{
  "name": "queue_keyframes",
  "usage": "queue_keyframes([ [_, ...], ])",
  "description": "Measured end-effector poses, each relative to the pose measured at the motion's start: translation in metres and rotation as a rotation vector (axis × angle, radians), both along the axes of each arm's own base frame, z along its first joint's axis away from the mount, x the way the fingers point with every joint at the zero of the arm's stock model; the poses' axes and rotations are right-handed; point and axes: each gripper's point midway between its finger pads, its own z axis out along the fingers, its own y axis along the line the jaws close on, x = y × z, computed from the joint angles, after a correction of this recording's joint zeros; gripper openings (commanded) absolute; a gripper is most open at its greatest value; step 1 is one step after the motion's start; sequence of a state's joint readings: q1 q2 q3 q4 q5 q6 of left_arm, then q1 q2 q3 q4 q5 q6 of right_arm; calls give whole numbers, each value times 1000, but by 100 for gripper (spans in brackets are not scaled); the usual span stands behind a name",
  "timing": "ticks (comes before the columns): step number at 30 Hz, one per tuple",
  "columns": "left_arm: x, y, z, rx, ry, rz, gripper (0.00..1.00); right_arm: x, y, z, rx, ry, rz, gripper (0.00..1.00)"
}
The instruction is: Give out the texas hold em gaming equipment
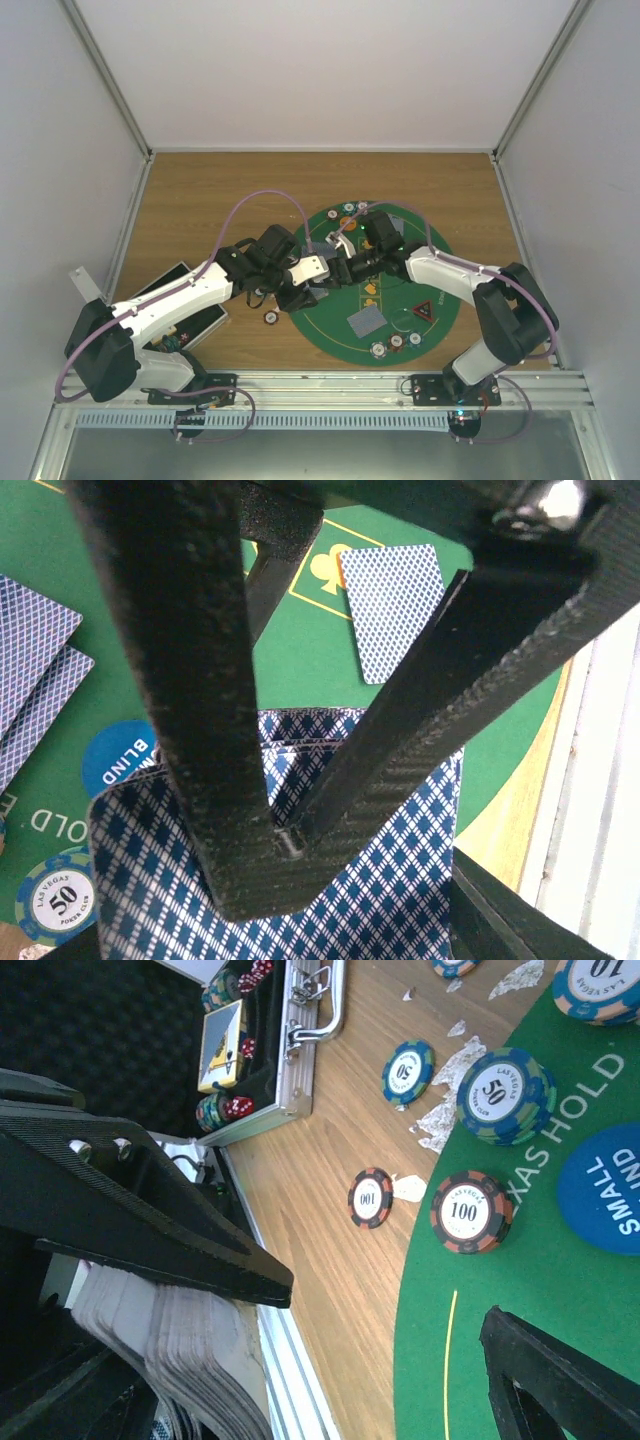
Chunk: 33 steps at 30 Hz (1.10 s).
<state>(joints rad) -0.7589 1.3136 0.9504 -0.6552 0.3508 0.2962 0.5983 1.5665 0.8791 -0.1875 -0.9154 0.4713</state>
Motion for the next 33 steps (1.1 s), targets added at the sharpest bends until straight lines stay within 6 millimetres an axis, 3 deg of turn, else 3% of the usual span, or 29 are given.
queue_keyframes([
  [9, 1, 1, -2, 9, -4, 5, 53, -1, -7, -9, -53, -15, 4, 84],
  [18, 1, 3, -4, 17, -8, 9, 53, 5, -18, -5, -63, -31, -22, 81],
  [25, 0, 3, -4, 19, -6, 7, 53, -1, -18, 0, -43, -25, 5, 60],
  [33, 1, 2, -4, 18, -10, 7, 53, -7, -20, 21, -1, -44, 18, 39],
])
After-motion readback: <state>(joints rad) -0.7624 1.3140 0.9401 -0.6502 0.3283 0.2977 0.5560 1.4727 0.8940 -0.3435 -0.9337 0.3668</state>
